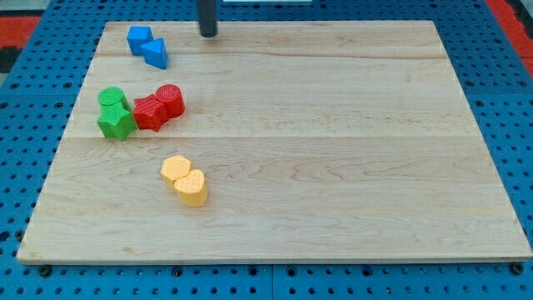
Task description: Move the blue triangle to the bottom right of the board
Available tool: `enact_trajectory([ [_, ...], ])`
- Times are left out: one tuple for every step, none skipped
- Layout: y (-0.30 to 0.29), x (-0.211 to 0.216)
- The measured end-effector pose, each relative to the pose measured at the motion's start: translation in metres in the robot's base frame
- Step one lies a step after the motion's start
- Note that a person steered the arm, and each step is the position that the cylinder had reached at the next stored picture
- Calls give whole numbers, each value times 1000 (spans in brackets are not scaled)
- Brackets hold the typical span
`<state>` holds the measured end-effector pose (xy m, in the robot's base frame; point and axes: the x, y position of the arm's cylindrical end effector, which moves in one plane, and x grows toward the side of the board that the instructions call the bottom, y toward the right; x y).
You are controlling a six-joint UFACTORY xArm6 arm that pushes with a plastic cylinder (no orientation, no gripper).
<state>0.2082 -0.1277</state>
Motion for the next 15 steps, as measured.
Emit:
enact_trajectory([
  [-94, -12],
  [-155, -1],
  [-129, 31],
  [-105, 55],
  [-89, 80],
  [-92, 77],
  [-119, 56],
  [-137, 35],
  [-95, 34],
  [-76, 55],
  [-46, 80],
  [-1, 100],
  [71, 123],
  [144, 139],
  [212, 156],
])
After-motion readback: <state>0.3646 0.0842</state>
